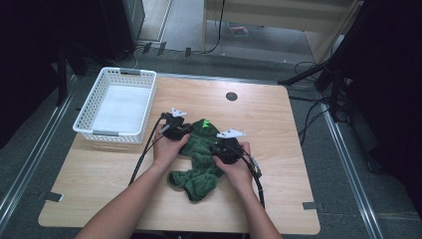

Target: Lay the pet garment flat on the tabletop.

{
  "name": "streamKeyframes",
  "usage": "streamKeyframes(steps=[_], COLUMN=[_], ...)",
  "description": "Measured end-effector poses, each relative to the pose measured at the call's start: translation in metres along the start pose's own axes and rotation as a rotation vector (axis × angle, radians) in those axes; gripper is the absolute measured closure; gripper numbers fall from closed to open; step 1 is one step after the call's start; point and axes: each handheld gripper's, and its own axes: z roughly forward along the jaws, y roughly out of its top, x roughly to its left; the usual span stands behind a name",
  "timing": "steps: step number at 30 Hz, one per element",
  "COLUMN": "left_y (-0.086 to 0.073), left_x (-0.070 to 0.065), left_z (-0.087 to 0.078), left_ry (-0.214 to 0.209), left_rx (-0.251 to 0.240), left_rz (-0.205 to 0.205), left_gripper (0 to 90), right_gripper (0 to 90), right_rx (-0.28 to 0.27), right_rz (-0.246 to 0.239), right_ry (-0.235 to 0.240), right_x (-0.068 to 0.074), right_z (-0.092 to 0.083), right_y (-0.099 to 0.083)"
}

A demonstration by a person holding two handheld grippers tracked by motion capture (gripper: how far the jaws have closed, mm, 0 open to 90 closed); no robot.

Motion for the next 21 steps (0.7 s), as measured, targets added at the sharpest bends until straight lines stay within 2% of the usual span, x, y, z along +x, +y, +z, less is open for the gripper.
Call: streamKeyframes(steps=[2,4,5,6,7,8,9,11,14,16,19,21], left_y=[0.002,0.004,0.005,0.006,0.007,0.008,0.008,0.004,-0.011,-0.022,-0.036,-0.043], left_x=[0.0,0.001,0.0,-0.001,-0.001,-0.001,-0.002,-0.005,-0.012,-0.017,-0.02,-0.02], left_z=[0.001,0.0,-0.003,-0.008,-0.016,-0.024,-0.032,-0.044,-0.054,-0.058,-0.057,-0.055], left_ry=[-0.015,-0.057,-0.06,-0.058,-0.068,-0.082,-0.094,-0.097,-0.121,-0.116,-0.095,-0.086], left_rx=[0.004,0.01,0.008,-0.014,-0.048,-0.077,-0.106,-0.126,-0.102,-0.082,-0.025,0.007], left_rz=[-0.013,-0.031,-0.032,-0.026,-0.021,-0.024,-0.033,-0.011,0.025,0.076,0.158,0.194], left_gripper=[80.8,68.9,59.8,53.2,50.5,50.5,50.4,53.3,53.6,54.4,63.7,70.5], right_gripper=[66.6,59.9,58.1,58.4,63.1,63.1,64.5,64.1,61.9,64.0,73.2,77.0], right_rx=[-0.013,0.003,-0.006,-0.039,-0.102,-0.102,-0.117,-0.105,-0.059,-0.045,-0.016,0.003], right_rz=[0.015,0.01,0.004,0.01,0.051,0.051,0.062,0.063,0.035,0.028,-0.005,-0.009], right_ry=[0.022,0.043,0.042,0.059,0.056,0.056,0.031,0.009,-0.027,-0.024,-0.026,-0.021], right_x=[-0.004,-0.006,-0.006,-0.008,-0.015,-0.015,-0.018,-0.022,-0.022,-0.02,-0.018,-0.018], right_z=[0.0,-0.004,-0.008,-0.012,-0.019,-0.019,-0.019,-0.011,0.011,0.024,0.039,0.047], right_y=[-0.005,0.0,0.005,0.011,0.024,0.024,0.03,0.043,0.054,0.058,0.057,0.054])
